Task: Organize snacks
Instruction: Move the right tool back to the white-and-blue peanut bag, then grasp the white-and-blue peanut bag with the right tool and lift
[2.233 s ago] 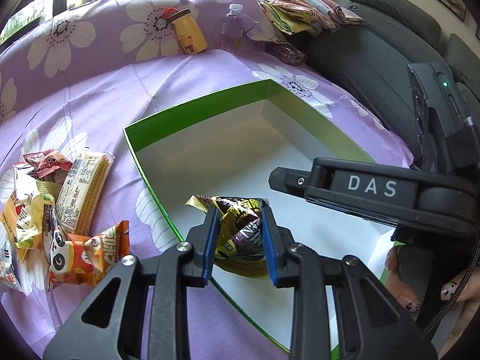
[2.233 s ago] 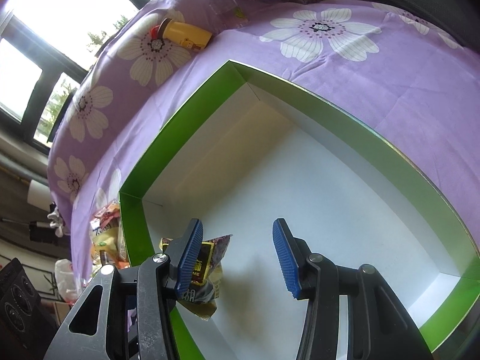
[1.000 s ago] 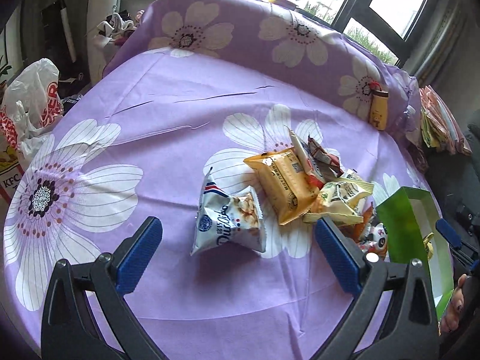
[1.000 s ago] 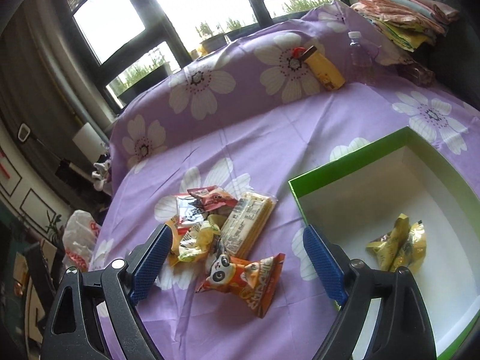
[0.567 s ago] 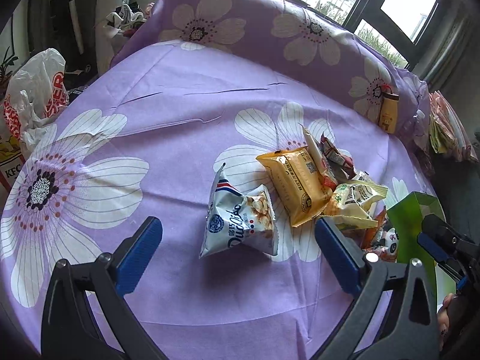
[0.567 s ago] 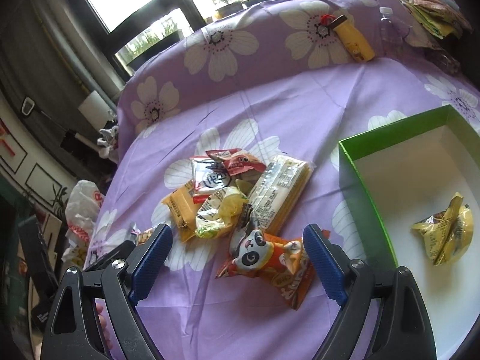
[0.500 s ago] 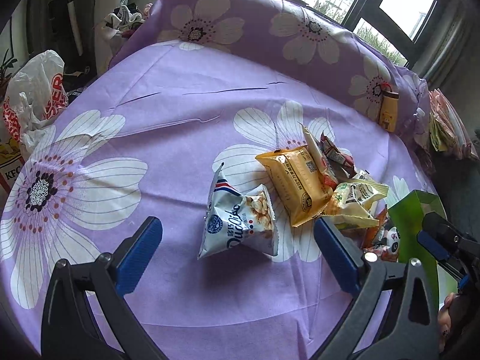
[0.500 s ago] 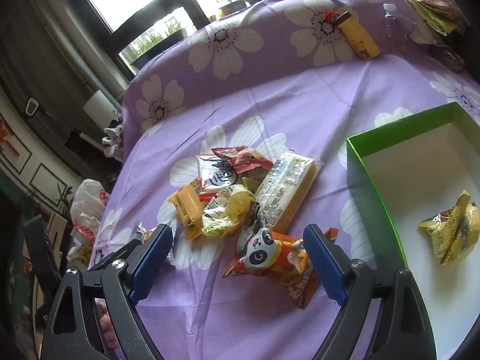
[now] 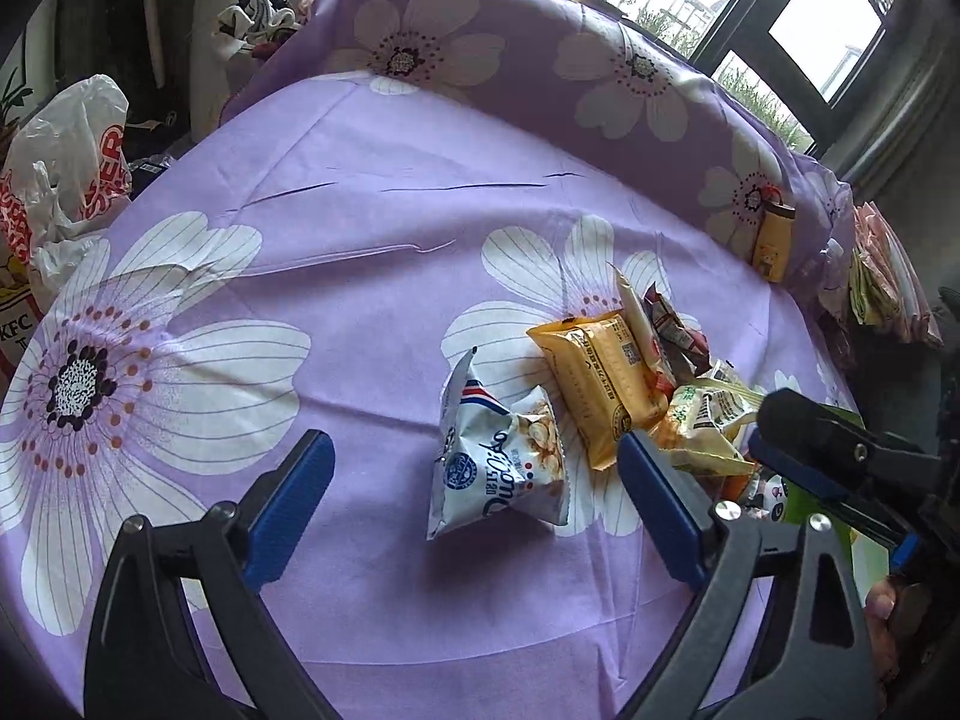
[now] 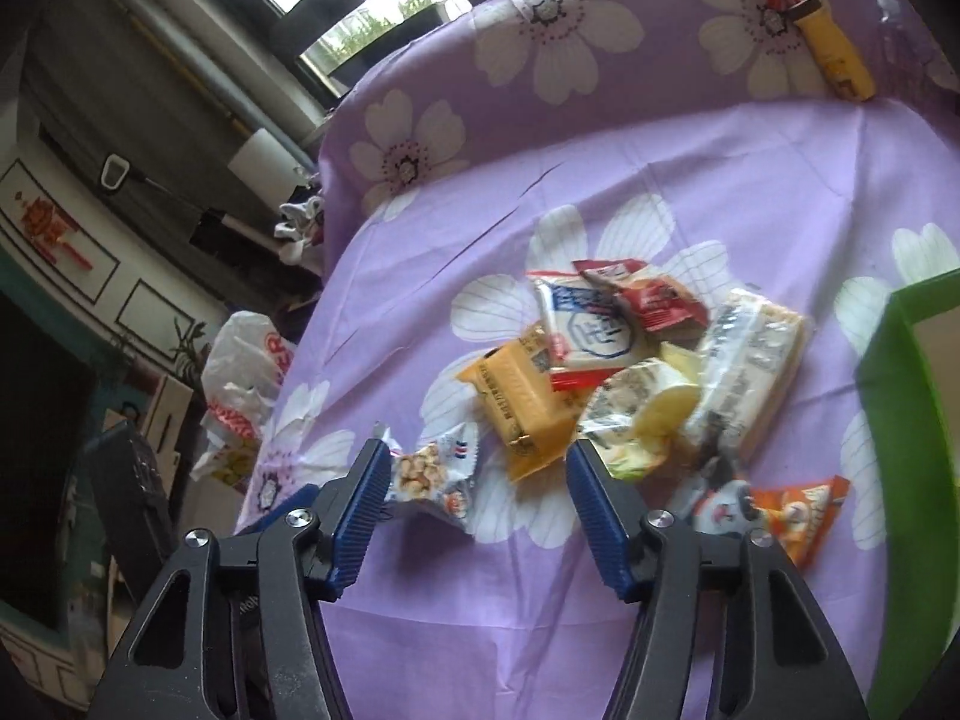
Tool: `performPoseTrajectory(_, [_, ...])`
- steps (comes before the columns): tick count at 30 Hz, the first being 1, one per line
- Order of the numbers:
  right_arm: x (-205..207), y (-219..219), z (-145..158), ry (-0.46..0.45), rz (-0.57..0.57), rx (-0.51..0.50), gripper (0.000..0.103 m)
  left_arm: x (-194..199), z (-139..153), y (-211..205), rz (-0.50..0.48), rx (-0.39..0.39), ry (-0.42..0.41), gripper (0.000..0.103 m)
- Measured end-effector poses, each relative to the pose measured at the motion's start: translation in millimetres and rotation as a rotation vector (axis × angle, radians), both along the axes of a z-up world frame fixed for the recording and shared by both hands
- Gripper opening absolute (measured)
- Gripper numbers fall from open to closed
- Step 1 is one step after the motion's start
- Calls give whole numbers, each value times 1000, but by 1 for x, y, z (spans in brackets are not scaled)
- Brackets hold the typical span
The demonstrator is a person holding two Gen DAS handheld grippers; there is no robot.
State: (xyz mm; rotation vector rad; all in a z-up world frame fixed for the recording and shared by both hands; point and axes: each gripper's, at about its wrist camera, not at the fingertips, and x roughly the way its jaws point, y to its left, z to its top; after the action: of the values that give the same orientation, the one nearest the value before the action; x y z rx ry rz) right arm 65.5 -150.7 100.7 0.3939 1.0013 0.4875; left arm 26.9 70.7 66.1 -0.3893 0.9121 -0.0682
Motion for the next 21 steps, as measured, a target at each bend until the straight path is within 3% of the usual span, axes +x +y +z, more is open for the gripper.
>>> performPoseTrajectory(4, [24, 33, -19, 114, 87, 33, 62, 4, -7, 1, -6, -8, 37, 85])
performPoseTrajectory(11, [45, 62, -60, 230, 139, 9, 62, 7, -15, 6, 13, 0, 89, 66])
performPoseTrajectory(19, [48, 72, -74, 253, 163, -1, 62, 6, -16, 4, 3, 67, 96, 60])
performPoseTrajectory(21, [48, 72, -76, 255, 168, 12, 62, 5, -17, 3, -8, 70, 95, 55])
